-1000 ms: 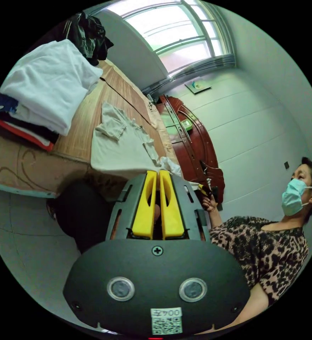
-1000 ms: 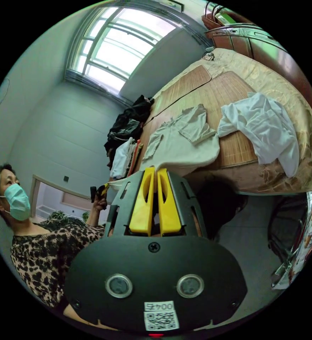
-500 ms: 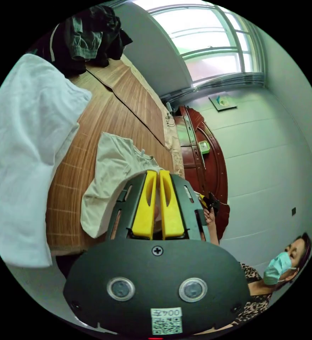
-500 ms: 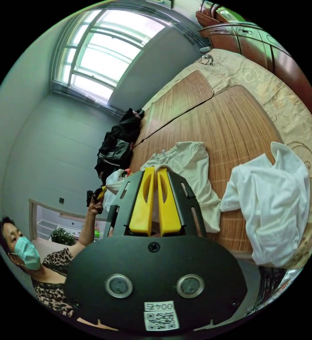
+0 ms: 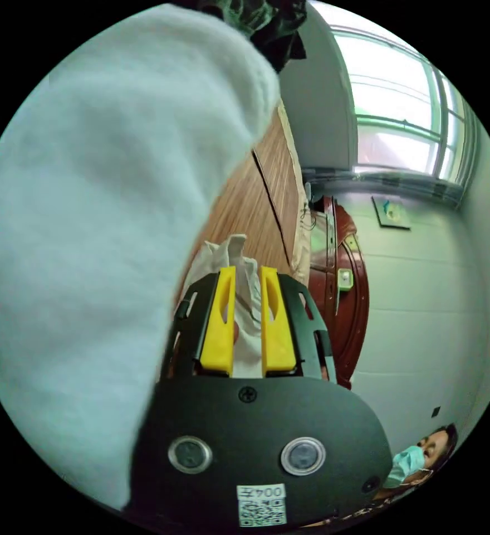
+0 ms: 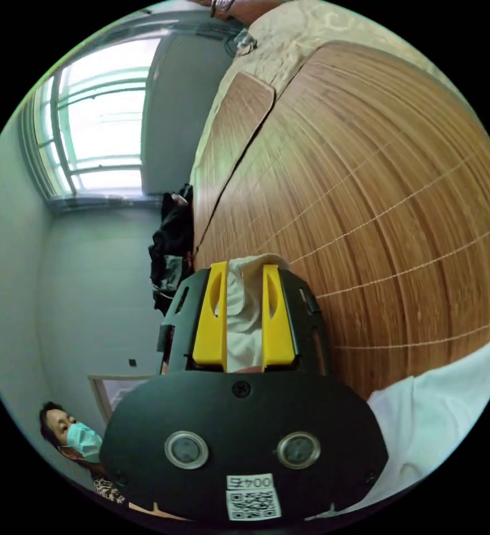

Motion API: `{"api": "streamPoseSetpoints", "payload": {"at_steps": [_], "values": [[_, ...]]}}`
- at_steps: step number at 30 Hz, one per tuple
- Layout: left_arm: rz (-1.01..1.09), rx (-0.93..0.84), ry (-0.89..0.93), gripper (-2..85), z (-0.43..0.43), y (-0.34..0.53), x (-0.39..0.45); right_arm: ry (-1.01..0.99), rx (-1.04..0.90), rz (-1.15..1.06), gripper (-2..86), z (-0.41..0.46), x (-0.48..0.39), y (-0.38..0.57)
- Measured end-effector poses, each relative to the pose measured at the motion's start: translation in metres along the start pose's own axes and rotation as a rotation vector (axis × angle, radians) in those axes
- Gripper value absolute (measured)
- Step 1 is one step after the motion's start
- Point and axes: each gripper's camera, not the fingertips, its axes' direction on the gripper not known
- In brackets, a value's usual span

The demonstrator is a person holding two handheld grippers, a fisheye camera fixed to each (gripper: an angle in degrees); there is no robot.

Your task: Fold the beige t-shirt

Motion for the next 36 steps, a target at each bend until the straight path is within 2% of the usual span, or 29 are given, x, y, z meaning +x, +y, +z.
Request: {"api": "streamPoseSetpoints", "payload": {"at_steps": [3,6,8,13,16,19,21,23,29,36], "values": [[0.058,0.148,0.021,6.4,-0.009,0.022,0.003,0.034,0.084,-0.048,10.1,-0.003,-0.017,0.009],[0.221,0.186,-0.151,5.8,-0.008,0.056,0.028,0.261,0.112,-0.122,10.8,0.001,-0.048,0.018],[0.337,0.176,-0.239,5.7,0.0,0.084,0.041,0.346,0.104,-0.17,10.6,0.006,-0.065,0.023],[0.611,0.119,-0.499,7.3,0.022,0.202,0.045,0.448,-0.091,-0.423,10.3,0.056,-0.132,0.078],[0.706,0.105,-0.599,8.6,0.009,0.272,0.023,0.493,-0.131,-0.502,10.5,0.069,-0.151,0.14],[0.769,0.043,-0.693,9.4,0.0,0.33,-0.008,0.66,-0.133,-0.539,11.1,0.07,-0.149,0.201],[0.781,0.006,-0.715,9.9,0.002,0.354,-0.025,0.779,-0.114,-0.527,12.1,0.064,-0.14,0.232],[0.78,-0.015,-0.716,10.4,0.006,0.367,-0.034,0.813,-0.114,-0.496,13.2,0.059,-0.133,0.246],[0.816,-0.113,-0.708,11.0,0.043,0.374,-0.046,0.762,-0.09,-0.422,15.3,0.047,-0.128,0.263],[0.779,-0.106,-0.663,3.2,0.059,0.379,-0.064,0.7,-0.101,-0.364,15.8,0.06,-0.136,0.259]]}}
